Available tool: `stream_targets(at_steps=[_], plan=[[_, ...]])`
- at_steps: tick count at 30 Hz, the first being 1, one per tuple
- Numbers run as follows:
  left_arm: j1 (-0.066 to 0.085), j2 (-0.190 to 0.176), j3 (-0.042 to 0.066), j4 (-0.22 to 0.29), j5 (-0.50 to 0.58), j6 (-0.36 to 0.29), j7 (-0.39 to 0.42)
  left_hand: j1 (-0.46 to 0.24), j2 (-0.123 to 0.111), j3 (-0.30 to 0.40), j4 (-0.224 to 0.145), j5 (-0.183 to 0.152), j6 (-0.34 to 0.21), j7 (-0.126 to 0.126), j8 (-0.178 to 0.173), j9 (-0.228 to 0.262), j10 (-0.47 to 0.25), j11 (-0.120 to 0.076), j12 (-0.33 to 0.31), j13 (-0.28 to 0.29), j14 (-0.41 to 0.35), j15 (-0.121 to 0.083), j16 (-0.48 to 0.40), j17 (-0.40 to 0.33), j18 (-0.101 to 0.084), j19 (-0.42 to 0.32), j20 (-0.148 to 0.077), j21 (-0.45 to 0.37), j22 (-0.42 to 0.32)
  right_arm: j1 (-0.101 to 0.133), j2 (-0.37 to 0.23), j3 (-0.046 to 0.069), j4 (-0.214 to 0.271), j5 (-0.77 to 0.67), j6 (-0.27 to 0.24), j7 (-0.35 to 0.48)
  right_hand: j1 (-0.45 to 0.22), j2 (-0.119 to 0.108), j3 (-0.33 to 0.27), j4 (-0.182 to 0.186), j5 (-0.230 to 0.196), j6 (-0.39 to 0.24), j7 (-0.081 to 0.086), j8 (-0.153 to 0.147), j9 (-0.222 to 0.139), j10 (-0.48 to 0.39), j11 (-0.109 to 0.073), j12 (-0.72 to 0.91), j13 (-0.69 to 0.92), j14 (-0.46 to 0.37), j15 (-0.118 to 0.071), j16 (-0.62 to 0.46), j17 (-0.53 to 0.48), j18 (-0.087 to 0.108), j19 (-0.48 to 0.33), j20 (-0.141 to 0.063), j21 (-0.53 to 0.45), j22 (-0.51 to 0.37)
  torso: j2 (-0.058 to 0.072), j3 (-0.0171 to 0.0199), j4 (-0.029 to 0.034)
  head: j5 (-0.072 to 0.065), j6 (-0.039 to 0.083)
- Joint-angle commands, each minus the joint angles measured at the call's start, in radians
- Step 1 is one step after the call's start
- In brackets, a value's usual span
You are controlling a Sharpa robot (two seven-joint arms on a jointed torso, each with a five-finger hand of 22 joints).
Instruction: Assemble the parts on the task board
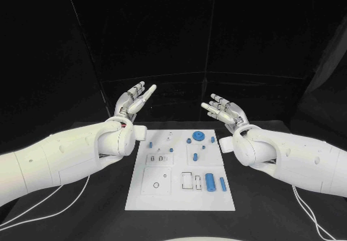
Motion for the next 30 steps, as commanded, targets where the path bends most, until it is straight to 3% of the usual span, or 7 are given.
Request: stream_targets(at_steps=[1, 8, 9, 11, 15, 19, 30], plan=[[0.007, 0.004, -0.002, -0.01, 0.028, 0.096, 0.052, 0.053, 0.009, 0.01, -0.001, 0.007, 0.052, 0.062, 0.011, 0.006, 0.043, 0.012, 0.007, 0.005, 0.048, 0.01, 0.014, 0.008, 0.022, 0.023, 0.017, 0.014, 0.006, 0.011, 0.007, -0.003, -0.022, -0.132, 0.179, -0.07, 0.131, -0.001, 0.004, -0.066, 0.035, 0.194, 0.139, 0.036, 0.021, 0.273, 0.033, 0.048, 0.023, 0.299, 0.008, 0.068, 0.028, 0.059, 0.26, 0.006, 0.07, 0.036, 0.0, 0.0001, 0.0005, 0.0, 0.0], [0.007, 0.004, -0.002, -0.01, 0.028, 0.096, 0.052, 0.068, 0.007, 0.014, -0.019, 0.007, 0.136, 0.081, 0.021, 0.013, 0.131, 0.044, 0.016, 0.012, 0.178, 0.021, 0.045, 0.029, 0.014, 0.108, 0.018, 0.04, 0.019, 0.02, 0.013, -0.007, -0.04, -0.163, 0.223, -0.088, 0.168, -0.003, 0.018, -0.112, 0.051, 0.554, 0.109, 0.098, 0.049, 0.64, -0.028, 0.114, 0.035, 0.669, -0.062, 0.141, 0.038, 0.121, 0.479, -0.001, 0.155, 0.059, 0.0, 0.0001, 0.0005, 0.0, 0.0], [0.007, 0.0, -0.002, -0.023, 0.025, 0.099, 0.032, 0.07, 0.008, 0.015, -0.021, 0.007, 0.161, 0.084, 0.025, 0.015, 0.16, 0.053, 0.02, 0.015, 0.218, 0.022, 0.055, 0.035, 0.012, 0.132, 0.018, 0.047, 0.022, 0.029, 0.0, -0.007, -0.087, -0.322, 0.085, -0.018, 0.171, -0.003, 0.02, -0.117, 0.046, 0.592, 0.104, 0.102, 0.05, 0.66, -0.034, 0.115, 0.034, 0.692, -0.067, 0.143, 0.038, 0.123, 0.495, -0.006, 0.161, 0.059, 0.012, -0.002, 0.0064, -0.009, 0.003], [0.007, -0.008, -0.002, -0.017, 0.025, 0.096, 0.032, 0.074, 0.01, 0.015, -0.026, 0.007, 0.207, 0.09, 0.031, 0.018, 0.211, 0.065, 0.025, 0.018, 0.279, 0.025, 0.068, 0.042, 0.009, 0.177, 0.017, 0.06, 0.027, 0.036, 0.0, -0.007, -0.096, -0.371, 0.077, -0.027, 0.174, -0.001, 0.028, -0.128, 0.043, 0.662, 0.094, 0.105, 0.047, 0.707, -0.048, 0.111, 0.032, 0.748, -0.083, 0.144, 0.036, 0.123, 0.542, -0.022, 0.18, 0.062, 0.016, -0.0019, 0.0046, -0.008, 0.005], [0.008, -0.027, -0.002, 0.001, 0.024, 0.102, 0.032, 0.085, 0.017, 0.015, -0.041, 0.007, 0.308, 0.084, 0.043, 0.025, 0.4, 0.088, 0.056, 0.033, 0.403, 0.03, 0.099, 0.056, 0.01, 0.367, 0.012, 0.114, 0.052, 0.055, 0.0, -0.007, -0.108, -0.477, 0.077, -0.055, 0.173, 0.0, 0.047, -0.151, 0.034, 0.711, 0.081, 0.094, 0.041, 0.775, -0.066, 0.095, 0.033, 0.834, -0.11, 0.141, 0.04, 0.123, 0.599, -0.048, 0.202, 0.062, 0.03, -0.0022, 0.0016, -0.008, 0.009], [0.01, -0.047, -0.002, 0.026, 0.022, 0.153, 0.028, 0.112, 0.025, 0.013, -0.07, 0.006, 0.484, 0.119, 0.072, 0.039, 0.642, 0.051, 0.111, 0.048, 0.55, -0.02, 0.158, 0.075, 0.05, 0.579, 0.006, 0.19, 0.081, 0.074, 0.002, -0.006, -0.113, -0.597, 0.078, -0.083, 0.171, 0.0, 0.076, -0.176, 0.056, 0.761, 0.073, 0.096, 0.042, 0.84, -0.084, 0.084, 0.034, 0.927, -0.141, 0.153, 0.051, 0.122, 0.665, -0.081, 0.24, 0.073, 0.046, -0.0049, 0.0003, -0.01, 0.015], [0.014, -0.109, -0.001, 0.125, -0.028, 0.225, 0.033, 0.205, 0.023, 0.014, -0.166, 0.006, 0.628, 0.104, 0.095, 0.038, 0.738, 0.025, 0.127, 0.042, 0.658, -0.052, 0.183, 0.086, 0.06, 0.706, -0.014, 0.204, 0.072, 0.137, 0.022, -0.006, -0.115, -0.9, 0.131, -0.26, 0.14, -0.027, 0.116, -0.218, 0.054, 0.825, 0.039, 0.084, 0.042, 0.966, -0.131, 0.064, 0.042, 1.172, -0.213, 0.241, 0.129, 0.121, 0.835, -0.163, 0.394, 0.146, 0.097, -0.0147, 0.0125, -0.022, 0.043]])
